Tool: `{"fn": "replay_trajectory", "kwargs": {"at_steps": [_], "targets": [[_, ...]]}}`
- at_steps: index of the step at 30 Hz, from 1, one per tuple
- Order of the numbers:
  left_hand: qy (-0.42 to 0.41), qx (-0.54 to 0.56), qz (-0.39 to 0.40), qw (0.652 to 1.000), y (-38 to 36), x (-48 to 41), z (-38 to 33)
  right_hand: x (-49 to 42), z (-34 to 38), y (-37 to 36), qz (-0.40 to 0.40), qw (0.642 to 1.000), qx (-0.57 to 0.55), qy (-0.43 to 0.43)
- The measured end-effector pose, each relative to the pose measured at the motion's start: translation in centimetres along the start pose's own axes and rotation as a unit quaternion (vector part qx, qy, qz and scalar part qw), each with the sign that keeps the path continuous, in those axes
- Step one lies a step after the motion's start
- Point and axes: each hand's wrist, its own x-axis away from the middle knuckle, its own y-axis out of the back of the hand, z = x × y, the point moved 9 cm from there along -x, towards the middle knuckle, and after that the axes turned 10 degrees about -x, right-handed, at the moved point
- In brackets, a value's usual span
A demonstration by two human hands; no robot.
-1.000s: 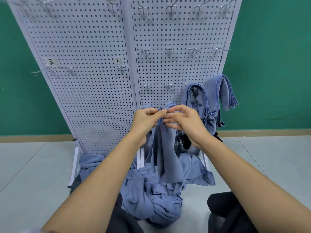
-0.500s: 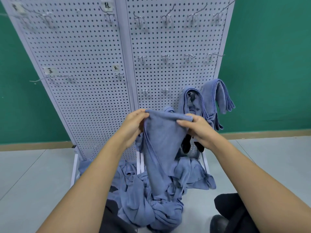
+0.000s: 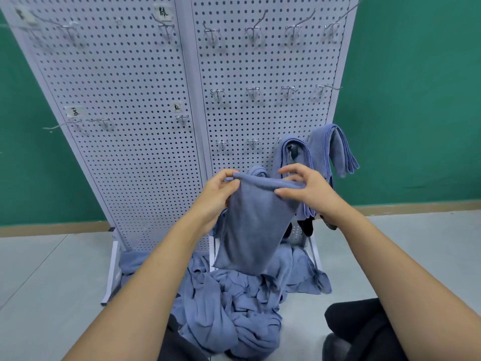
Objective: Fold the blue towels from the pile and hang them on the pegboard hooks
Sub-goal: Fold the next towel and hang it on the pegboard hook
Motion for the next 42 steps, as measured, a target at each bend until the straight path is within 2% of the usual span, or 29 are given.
{"fn": "replay_trajectory", "kwargs": {"at_steps": [5,11,15,20,23,26,28,31,34,37,40,42], "targets": [[-0.002,0.010,0.069,0.998,-2.3,-0.1,0.3,-0.2,0.2,-2.7,0.093,0.985,0.144,0.023],[0.047,0.022,-0.049,0.997,-0.4,-0.6,2.4,-1.6,2.8,-2.8,0.057,0.976,0.203,0.047],[0.105,0.042,-0.066,0.991,-1.9,1.2,6.0,-1.9,5.4,-1.9,0.064,0.972,0.220,0.044],[0.227,0.164,-0.042,0.959,-5.8,4.1,11.2,-1.6,9.1,-0.1,0.059,0.990,0.124,0.030],[0.252,0.316,0.027,0.914,-8.5,4.7,12.2,-1.2,11.8,1.7,0.031,0.997,0.059,0.044],[0.271,0.450,0.046,0.850,-10.4,4.6,11.5,-0.9,12.6,4.3,-0.014,0.998,-0.046,0.052],[0.269,0.476,0.058,0.836,-10.3,4.7,10.4,-0.6,11.5,6.2,-0.048,0.994,-0.088,0.042],[0.277,0.425,0.052,0.860,-7.6,4.0,9.6,0.2,7.5,9.2,-0.097,0.985,-0.141,-0.011],[0.280,0.341,0.021,0.897,-2.9,3.1,8.6,1.3,2.0,10.4,-0.106,0.971,-0.172,-0.127],[0.245,0.264,0.020,0.933,1.3,2.5,5.6,2.1,-1.4,9.3,-0.051,0.948,-0.228,-0.218],[0.199,0.191,0.021,0.961,4.8,2.0,2.7,2.1,-1.9,8.0,0.009,0.930,-0.282,-0.234],[0.162,0.135,0.018,0.977,6.8,1.5,1.5,1.8,-1.8,7.5,0.030,0.935,-0.260,-0.239]]}}
